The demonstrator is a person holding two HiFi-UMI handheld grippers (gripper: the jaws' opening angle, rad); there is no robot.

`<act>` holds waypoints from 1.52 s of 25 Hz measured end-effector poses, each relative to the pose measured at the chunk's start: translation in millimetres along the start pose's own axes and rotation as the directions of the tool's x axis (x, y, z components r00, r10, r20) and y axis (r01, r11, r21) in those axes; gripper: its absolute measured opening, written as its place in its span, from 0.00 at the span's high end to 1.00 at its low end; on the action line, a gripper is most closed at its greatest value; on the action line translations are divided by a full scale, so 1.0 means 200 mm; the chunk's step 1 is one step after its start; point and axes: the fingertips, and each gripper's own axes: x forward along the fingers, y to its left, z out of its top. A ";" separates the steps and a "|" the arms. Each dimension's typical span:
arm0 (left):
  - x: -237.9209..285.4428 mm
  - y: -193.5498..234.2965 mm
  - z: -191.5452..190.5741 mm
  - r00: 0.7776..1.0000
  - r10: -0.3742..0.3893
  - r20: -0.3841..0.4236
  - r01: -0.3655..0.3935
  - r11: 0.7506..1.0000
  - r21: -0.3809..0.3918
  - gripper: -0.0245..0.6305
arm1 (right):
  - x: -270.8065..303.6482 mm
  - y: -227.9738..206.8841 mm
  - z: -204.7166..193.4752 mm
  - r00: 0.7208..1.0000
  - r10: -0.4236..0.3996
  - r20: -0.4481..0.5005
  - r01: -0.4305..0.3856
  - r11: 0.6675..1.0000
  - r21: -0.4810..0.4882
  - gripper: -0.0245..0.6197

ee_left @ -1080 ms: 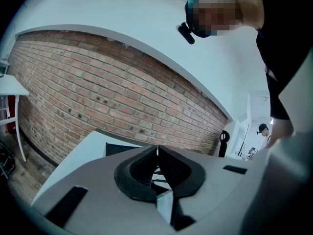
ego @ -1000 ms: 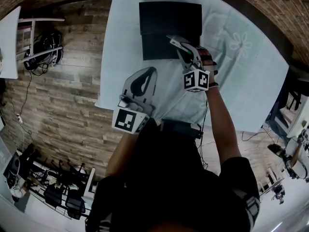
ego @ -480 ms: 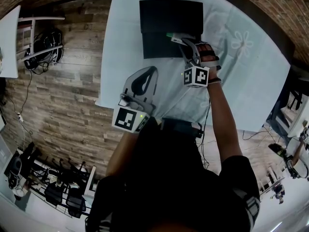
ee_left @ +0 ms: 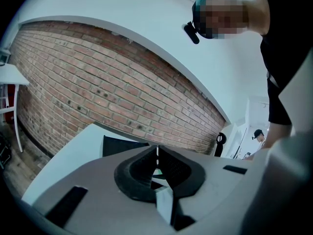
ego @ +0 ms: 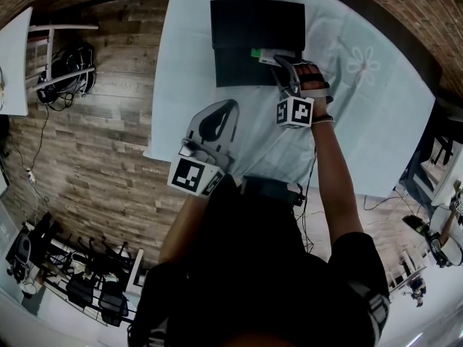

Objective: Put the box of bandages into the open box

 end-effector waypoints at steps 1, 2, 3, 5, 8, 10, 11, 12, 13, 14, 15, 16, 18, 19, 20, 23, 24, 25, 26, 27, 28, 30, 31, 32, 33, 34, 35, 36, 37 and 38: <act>0.00 0.01 0.00 1.000 -0.001 0.000 0.001 1.000 -0.001 0.90 | 0.00 0.00 0.00 1.000 0.010 -0.004 -0.010 1.000 0.007 0.78; 0.00 0.01 0.00 1.000 -0.002 -0.001 0.002 1.000 -0.002 0.90 | 0.01 0.00 0.00 1.000 0.020 -0.008 -0.020 1.000 0.014 0.77; 0.00 0.01 0.00 1.000 -0.003 -0.001 0.003 1.000 -0.002 0.90 | 0.01 0.00 0.00 1.000 0.028 -0.010 -0.028 0.999 0.022 0.77; -0.01 0.01 0.00 1.000 -0.002 -0.002 0.002 1.000 0.000 0.90 | 0.01 0.01 0.00 0.999 0.036 -0.011 -0.036 0.999 0.038 0.76; -0.02 0.02 -0.01 1.000 0.001 -0.004 -0.001 1.000 -0.003 0.90 | 0.01 0.00 0.01 0.999 0.044 -0.010 -0.043 0.997 0.059 0.76; -0.03 0.01 -0.01 1.000 0.001 -0.004 -0.001 1.000 -0.003 0.90 | 0.01 -0.01 0.01 0.998 0.056 -0.007 -0.056 0.995 0.079 0.76; -0.03 0.01 0.00 1.000 0.001 -0.003 -0.001 1.000 -0.003 0.90 | 0.00 -0.01 0.01 0.998 0.065 -0.004 -0.065 0.994 0.090 0.76; -0.03 0.00 0.00 1.000 0.000 -0.003 0.000 1.000 -0.003 0.90 | -0.01 -0.01 0.01 0.997 0.075 -0.002 -0.074 0.992 0.099 0.76; -0.04 -0.01 0.01 1.000 -0.001 -0.002 0.001 1.000 -0.004 0.90 | -0.02 -0.01 0.01 0.996 0.085 -0.002 -0.084 0.991 0.105 0.76; -0.04 -0.01 0.01 1.000 -0.001 -0.001 0.001 1.000 -0.004 0.90 | -0.03 0.00 0.01 0.995 0.095 -0.003 -0.094 0.989 0.111 0.75; -0.05 -0.01 0.01 1.000 -0.001 0.000 0.001 1.000 -0.003 0.90 | -0.03 0.00 0.01 0.995 0.103 -0.004 -0.102 0.988 0.116 0.74; -0.05 -0.01 0.02 1.000 -0.001 0.002 0.001 1.000 -0.003 0.90 | -0.03 0.00 0.00 0.994 0.109 -0.006 -0.107 0.987 0.121 0.74; -0.05 -0.01 0.01 1.000 -0.001 0.004 0.001 1.000 -0.003 0.90 | -0.04 0.00 0.00 0.993 0.115 -0.008 -0.113 0.985 0.131 0.73; -0.05 -0.01 0.01 1.000 -0.002 0.006 0.002 1.000 -0.003 0.90 | -0.04 0.00 -0.01 0.993 0.119 -0.008 -0.116 0.984 0.138 0.73; -0.06 -0.01 0.01 1.000 -0.003 0.007 0.003 1.000 -0.003 0.90 | -0.05 0.01 -0.01 0.992 0.122 -0.007 -0.120 0.982 0.143 0.73; -0.07 -0.02 0.01 1.000 -0.005 0.007 0.005 1.000 -0.003 0.90 | -0.05 0.02 0.00 0.991 0.133 -0.007 -0.131 0.980 0.147 0.73; -0.08 -0.02 0.02 1.000 -0.007 0.008 0.007 1.000 -0.002 0.90 | -0.06 0.02 0.01 0.991 0.136 -0.007 -0.134 0.980 0.147 0.73; -0.08 -0.02 0.02 1.000 -0.009 0.010 0.009 1.000 -0.001 0.90 | -0.06 0.03 0.02 0.990 0.140 -0.005 -0.137 0.979 0.149 0.73; -0.09 -0.02 0.02 1.000 -0.010 0.013 0.010 1.000 -0.001 0.90 | -0.06 0.03 0.02 0.990 0.143 -0.004 -0.141 0.978 0.153 0.73; -0.09 -0.02 0.02 1.000 -0.012 0.015 0.012 1.000 0.000 0.90 | -0.07 0.03 0.03 0.989 0.147 -0.002 -0.144 0.977 0.156 0.73; -0.10 -0.02 0.02 1.000 -0.012 0.016 0.012 1.000 0.001 0.90 | -0.08 0.03 0.03 0.989 0.149 -0.001 -0.147 0.976 0.159 0.73; -0.11 -0.02 0.02 1.000 -0.010 0.018 0.010 1.000 0.000 0.90 | -0.09 0.04 0.04 0.989 0.149 0.003 -0.148 0.975 0.165 0.73; -0.11 -0.02 0.01 1.000 -0.008 0.018 0.008 1.000 0.000 0.90 | -0.10 0.04 0.05 0.989 0.146 0.006 -0.145 0.974 0.171 0.73; -0.12 -0.02 0.01 1.000 -0.006 0.018 0.006 1.000 0.001 0.90 | -0.12 0.03 0.06 0.990 0.142 0.009 -0.141 0.974 0.178 0.73; -0.13 -0.02 0.01 1.000 -0.004 0.018 0.004 1.000 0.003 0.90 | -0.13 0.03 0.07 0.991 0.136 0.012 -0.136 0.973 0.184 0.73; -0.14 -0.02 0.02 1.000 -0.003 0.019 0.003 1.000 0.005 0.90 | -0.14 0.02 0.08 0.991 0.131 0.016 -0.132 0.973 0.191 0.74; -0.14 -0.02 0.02 1.000 -0.004 0.020 0.004 1.000 0.007 0.90 | -0.15 0.02 0.10 0.992 0.126 0.020 -0.128 0.972 0.198 0.74; -0.15 -0.03 0.02 1.000 -0.005 0.021 0.004 1.000 0.010 0.90 | -0.17 0.01 0.11 0.992 0.120 0.026 -0.123 0.971 0.206 0.75; -0.16 -0.03 0.02 1.000 -0.006 0.022 0.006 1.000 0.012 0.90 | -0.18 0.01 0.13 0.993 0.113 0.033 -0.117 0.969 0.216 0.76; -0.17 -0.04 0.02 1.000 -0.008 0.025 0.008 1.000 0.013 0.90 | -0.21 0.01 0.14 0.994 0.102 0.042 -0.108 0.967 0.229 0.78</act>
